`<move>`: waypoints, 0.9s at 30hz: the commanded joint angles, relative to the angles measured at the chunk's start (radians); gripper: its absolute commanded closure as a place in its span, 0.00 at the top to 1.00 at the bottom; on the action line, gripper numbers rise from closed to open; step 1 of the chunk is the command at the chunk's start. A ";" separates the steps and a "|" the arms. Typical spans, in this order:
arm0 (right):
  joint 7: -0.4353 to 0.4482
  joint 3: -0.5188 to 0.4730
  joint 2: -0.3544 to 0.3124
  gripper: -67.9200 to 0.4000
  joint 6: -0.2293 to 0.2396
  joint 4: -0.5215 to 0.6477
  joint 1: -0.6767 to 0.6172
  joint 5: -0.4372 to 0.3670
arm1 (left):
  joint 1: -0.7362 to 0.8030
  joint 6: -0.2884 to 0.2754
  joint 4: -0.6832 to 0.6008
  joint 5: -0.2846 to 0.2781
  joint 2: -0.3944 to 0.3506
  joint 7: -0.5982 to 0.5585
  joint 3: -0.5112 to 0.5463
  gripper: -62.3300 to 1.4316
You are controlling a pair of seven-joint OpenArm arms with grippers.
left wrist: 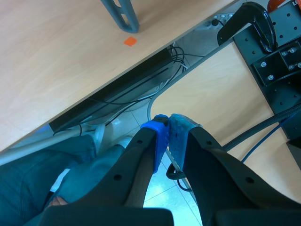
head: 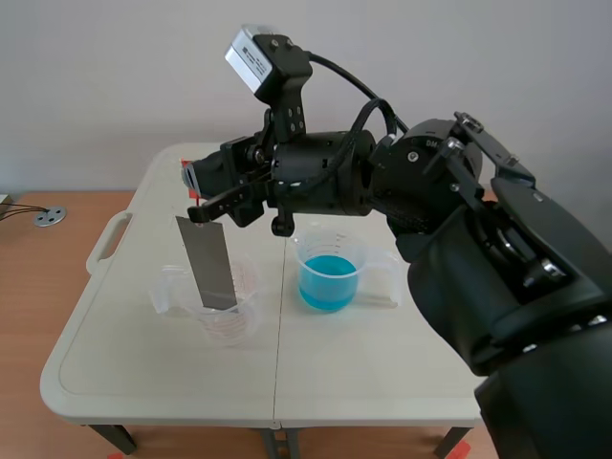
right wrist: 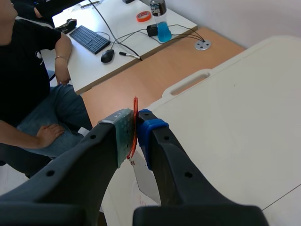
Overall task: Hold the metal plate by the orange handle, dip it into the blue solution, take it out and point at it, then put the plate back in the beaker on the left.
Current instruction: 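Put the plate into the left beaker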
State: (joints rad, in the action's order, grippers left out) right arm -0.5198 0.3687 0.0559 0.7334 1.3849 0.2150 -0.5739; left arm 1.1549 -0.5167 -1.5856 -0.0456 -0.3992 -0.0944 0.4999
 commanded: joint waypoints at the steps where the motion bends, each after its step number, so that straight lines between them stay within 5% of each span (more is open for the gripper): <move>1: 0.029 -0.001 -0.003 0.02 0.012 -0.010 0.012 0.008 | 0.006 -0.002 -0.005 -0.010 0.005 -0.010 -0.001 0.05; 13: 0.135 -0.001 -0.003 0.02 0.012 -0.119 0.012 0.120 | 0.005 -0.002 -0.005 -0.010 0.005 -0.010 -0.001 0.05; 27: 0.146 -0.001 -0.003 0.03 0.012 -0.119 0.015 0.125 | 0.005 -0.002 -0.005 -0.010 0.005 -0.010 -0.001 0.05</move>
State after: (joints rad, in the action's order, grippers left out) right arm -0.3847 0.3687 0.0551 0.7338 1.2598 0.2153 -0.4435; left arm 1.1545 -0.5167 -1.5856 -0.0456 -0.3992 -0.0944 0.4999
